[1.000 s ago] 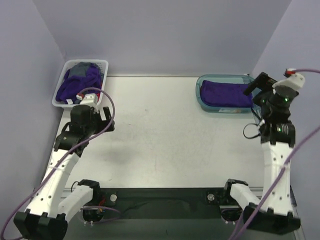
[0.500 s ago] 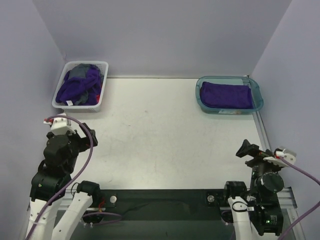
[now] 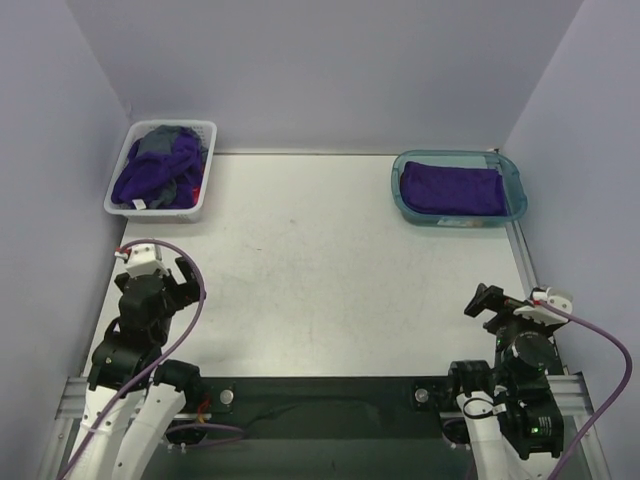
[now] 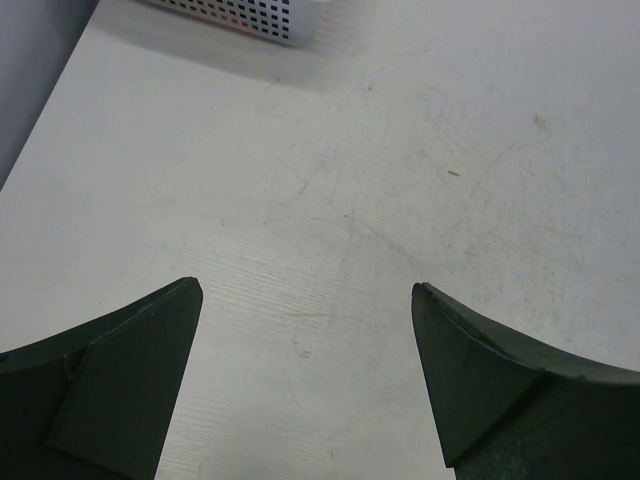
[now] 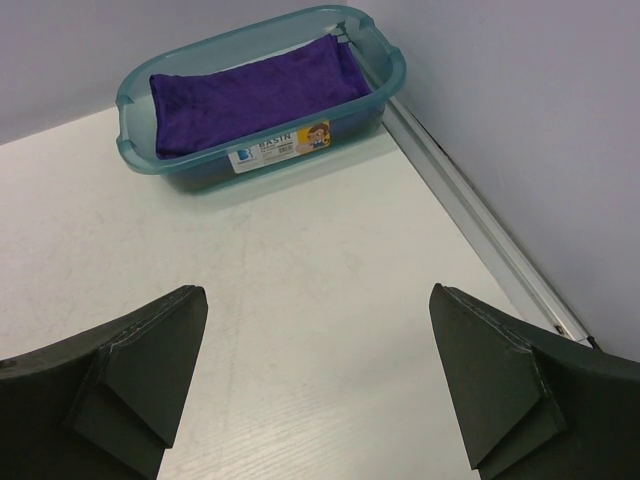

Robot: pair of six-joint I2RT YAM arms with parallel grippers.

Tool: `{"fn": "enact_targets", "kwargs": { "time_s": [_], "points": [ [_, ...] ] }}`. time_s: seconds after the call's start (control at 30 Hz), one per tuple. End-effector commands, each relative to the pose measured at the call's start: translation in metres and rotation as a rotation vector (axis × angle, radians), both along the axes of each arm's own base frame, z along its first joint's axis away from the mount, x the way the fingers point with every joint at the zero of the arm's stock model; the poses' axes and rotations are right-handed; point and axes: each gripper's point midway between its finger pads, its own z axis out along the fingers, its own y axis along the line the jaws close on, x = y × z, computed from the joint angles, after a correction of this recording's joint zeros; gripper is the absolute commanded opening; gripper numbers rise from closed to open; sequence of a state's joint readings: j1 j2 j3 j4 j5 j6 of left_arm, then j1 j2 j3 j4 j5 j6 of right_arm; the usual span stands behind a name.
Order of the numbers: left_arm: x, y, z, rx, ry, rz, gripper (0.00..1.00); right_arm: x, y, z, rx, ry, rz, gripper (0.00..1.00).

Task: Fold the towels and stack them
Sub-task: Neatly place the folded towel into the bin

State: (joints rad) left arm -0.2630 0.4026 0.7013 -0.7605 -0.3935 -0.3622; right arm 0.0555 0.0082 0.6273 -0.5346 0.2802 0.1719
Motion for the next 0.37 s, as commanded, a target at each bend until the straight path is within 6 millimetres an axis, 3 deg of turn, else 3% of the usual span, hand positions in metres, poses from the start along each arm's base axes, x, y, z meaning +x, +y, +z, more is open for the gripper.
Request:
{"fn": "enact_targets", "kwargs": {
  "time_s": [0.0,0.33],
  "points": [
    [0.0141,-0.0041,0.0191,-0.021,-0.090,-0.003,0.97,-0.0055,0.0022,0.0130,-0.018,-0.076,0.025,1.00],
    [0.0155,-0.0109,0.0156,-0.025,-0.079,-0.032,0.97,-0.0027,0.0108,0.0120,-0.038,-0.047,0.084,1.00]
  ]
}}
